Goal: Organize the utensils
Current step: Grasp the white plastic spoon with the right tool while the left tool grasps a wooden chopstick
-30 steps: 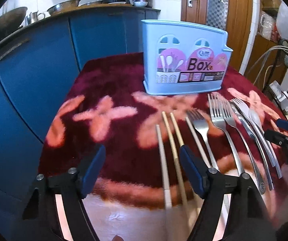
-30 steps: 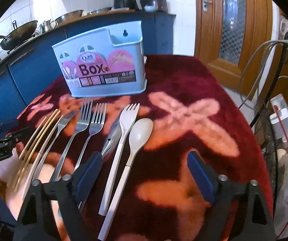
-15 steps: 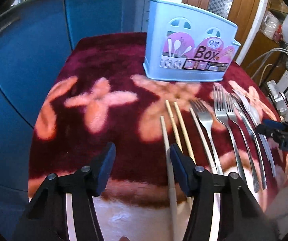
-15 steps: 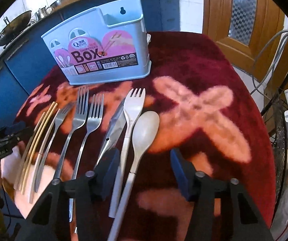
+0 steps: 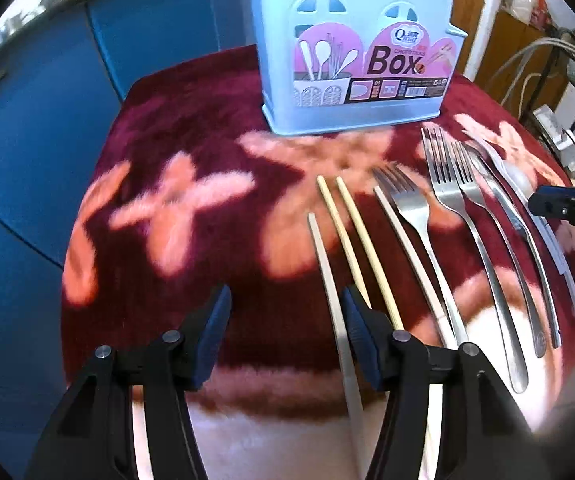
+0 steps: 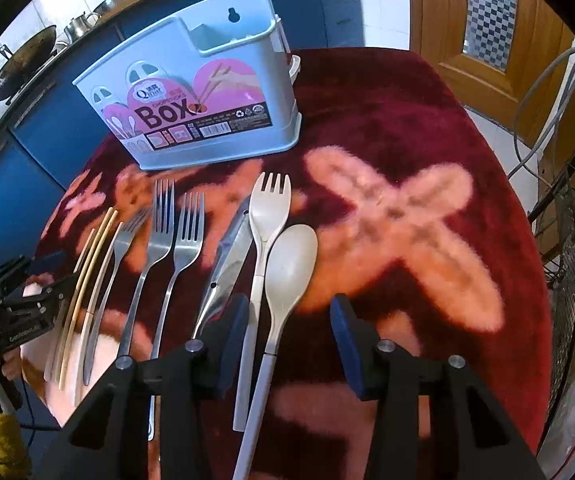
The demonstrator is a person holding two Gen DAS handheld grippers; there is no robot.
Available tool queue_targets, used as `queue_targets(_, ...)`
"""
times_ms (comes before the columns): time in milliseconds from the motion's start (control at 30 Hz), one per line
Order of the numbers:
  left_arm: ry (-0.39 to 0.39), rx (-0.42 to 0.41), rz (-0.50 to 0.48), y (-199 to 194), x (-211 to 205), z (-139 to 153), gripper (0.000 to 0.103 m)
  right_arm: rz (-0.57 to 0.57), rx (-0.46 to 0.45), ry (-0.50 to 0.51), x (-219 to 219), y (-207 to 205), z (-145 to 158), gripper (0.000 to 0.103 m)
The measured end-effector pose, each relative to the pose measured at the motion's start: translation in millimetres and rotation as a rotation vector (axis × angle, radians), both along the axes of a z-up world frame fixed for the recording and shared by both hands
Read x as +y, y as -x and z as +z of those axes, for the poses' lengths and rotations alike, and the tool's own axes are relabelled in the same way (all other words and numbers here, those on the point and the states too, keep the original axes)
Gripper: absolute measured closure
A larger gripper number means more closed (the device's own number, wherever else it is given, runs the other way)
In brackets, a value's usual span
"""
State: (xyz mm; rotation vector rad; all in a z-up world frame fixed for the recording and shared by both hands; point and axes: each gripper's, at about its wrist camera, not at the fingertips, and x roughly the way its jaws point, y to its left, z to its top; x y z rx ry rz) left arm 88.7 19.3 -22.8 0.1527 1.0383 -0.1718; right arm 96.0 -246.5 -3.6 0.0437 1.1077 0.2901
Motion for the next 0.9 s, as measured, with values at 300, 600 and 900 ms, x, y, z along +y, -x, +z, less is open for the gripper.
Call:
queue_targets(300,0.028,0.053,-0.025,-25.3,-9.1,5.8,0.071,0.041,0.096,-0.035,0.4,-25.5,-2.6,0.069)
queue_targets(600,0.126,0.058,0.004,-30.9,-6.6,8.7,0.098,0.025,0.132,-0.119,-8.6,-43.6,-6.0,0.072)
queue_targets(900,0.206,-0.032,0.049,-18.7,6.9,30.6,0.101,0.02,0.063,-0.157,-16.4,-25.0,15.9,0.073)
